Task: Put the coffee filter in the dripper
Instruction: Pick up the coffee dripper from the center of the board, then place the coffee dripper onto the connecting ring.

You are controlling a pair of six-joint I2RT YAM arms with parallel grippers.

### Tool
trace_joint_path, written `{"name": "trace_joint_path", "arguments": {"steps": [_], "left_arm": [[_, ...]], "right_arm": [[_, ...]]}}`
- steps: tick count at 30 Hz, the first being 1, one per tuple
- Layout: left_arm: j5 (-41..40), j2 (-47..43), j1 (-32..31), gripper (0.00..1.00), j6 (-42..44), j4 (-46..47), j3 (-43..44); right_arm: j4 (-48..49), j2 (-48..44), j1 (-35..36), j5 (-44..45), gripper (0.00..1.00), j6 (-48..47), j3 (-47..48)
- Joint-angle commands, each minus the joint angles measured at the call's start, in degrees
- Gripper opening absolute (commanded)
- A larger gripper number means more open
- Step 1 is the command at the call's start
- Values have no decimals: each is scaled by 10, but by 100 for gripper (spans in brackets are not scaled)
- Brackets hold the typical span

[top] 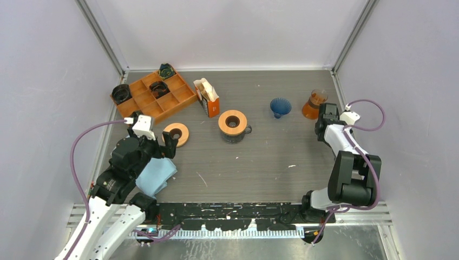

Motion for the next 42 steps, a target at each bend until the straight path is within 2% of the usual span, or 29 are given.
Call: {"name": "trace_joint_path", "arguments": {"steps": [1,5,10,15,23,29,36,42], "left_arm": [[-7,1,-4,99,2,14,12],[-7,1,-4,99,2,15,12],[-7,-1,-4,99,1,14,12],[-6,-2,-4,99,2,15,12],[-7,-3,-4,99,2,15,12],[-18,-11,-4,99,2,12,12],[-23,-10,-3,99,2,8,16],[-30,-15,2,99,3,5,18]], "right_arm": [[20,0,-4,32,40,15,-3],[14,-4,-4,34,31,16,-4],[6,-17,-2,31,12,6,4],[1,-35,6,28,1,-10,16],[-23,-54,55,45,1,-55,63],[-50,-67,137,84,1,-111,129],[-62,-84,230,80,1,-187,196],[-53,-92,303,40,1,-258,228]]}}
